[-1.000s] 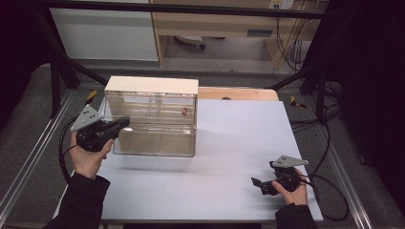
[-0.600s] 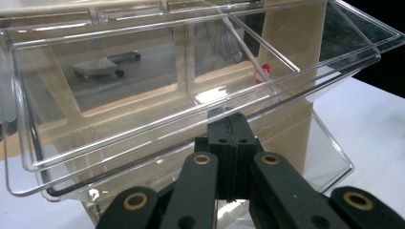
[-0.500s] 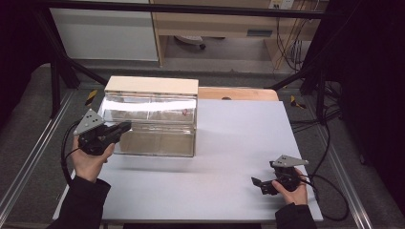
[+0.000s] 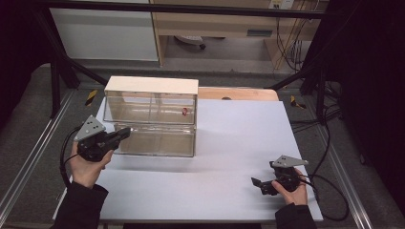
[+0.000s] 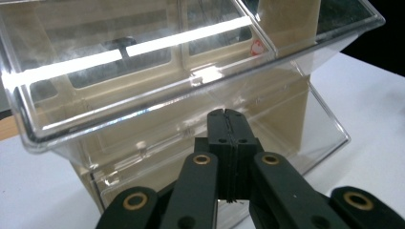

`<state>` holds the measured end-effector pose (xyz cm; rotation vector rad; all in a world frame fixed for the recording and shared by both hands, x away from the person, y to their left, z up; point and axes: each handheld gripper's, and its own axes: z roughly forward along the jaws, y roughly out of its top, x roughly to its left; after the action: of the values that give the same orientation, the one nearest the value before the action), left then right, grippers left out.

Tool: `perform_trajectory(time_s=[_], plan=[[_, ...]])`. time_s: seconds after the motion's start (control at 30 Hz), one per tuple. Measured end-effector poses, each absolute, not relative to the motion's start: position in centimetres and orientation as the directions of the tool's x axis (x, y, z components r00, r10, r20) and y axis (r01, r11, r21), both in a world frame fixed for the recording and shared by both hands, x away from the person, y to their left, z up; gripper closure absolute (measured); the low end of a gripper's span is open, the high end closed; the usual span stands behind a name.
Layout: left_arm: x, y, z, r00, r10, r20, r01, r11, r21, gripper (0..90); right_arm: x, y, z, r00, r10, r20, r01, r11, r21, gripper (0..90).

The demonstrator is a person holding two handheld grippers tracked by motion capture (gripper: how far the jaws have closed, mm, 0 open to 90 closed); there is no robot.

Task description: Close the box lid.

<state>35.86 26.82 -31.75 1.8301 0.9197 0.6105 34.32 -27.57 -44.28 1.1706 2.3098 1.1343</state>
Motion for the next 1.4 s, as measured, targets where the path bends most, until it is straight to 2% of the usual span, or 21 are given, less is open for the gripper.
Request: perform_trajectory(time_s=[0.07, 0.23, 0.53, 1.0, 1.2, 1.4], plan=[[35.5, 27.0, -32.0, 0.595, 0.804, 0.009, 0.332, -0.256, 0.908, 89.4, 34.3, -27.6, -44.3, -0.616, 0.784, 0.071, 0.537, 0.353, 0.767, 0.6], [34.8, 27.5, -33.2, 0.610, 0.792, 0.005, 0.352, -0.277, 0.894, 81.3, 34.3, -27.6, -44.2, -0.616, 0.784, 0.068, 0.534, 0.353, 0.768, 0.6], [33.3, 27.8, -36.1, 0.636, 0.772, 0.011, 0.365, -0.314, 0.877, 52.8, 34.2, -27.7, -44.2, -0.615, 0.785, 0.071, 0.533, 0.348, 0.772, 0.6], [32.4, 28.2, -41.3, 0.641, 0.767, -0.042, 0.453, -0.333, 0.827, 20.8, 34.1, -27.7, -44.2, -0.615, 0.785, 0.074, 0.534, 0.346, 0.771, 0.6], [32.4, 28.8, -42.7, 0.639, 0.767, -0.056, 0.476, -0.336, 0.813, 11.6, 34.0, -27.6, -44.3, -0.620, 0.781, 0.070, 0.533, 0.354, 0.769, 0.6], [32.6, 29.1, -43.7, 0.641, 0.766, -0.046, 0.483, -0.356, 0.800, 9.8, 33.9, -27.5, -44.4, -0.623, 0.778, 0.074, 0.539, 0.359, 0.762, 0.5]])
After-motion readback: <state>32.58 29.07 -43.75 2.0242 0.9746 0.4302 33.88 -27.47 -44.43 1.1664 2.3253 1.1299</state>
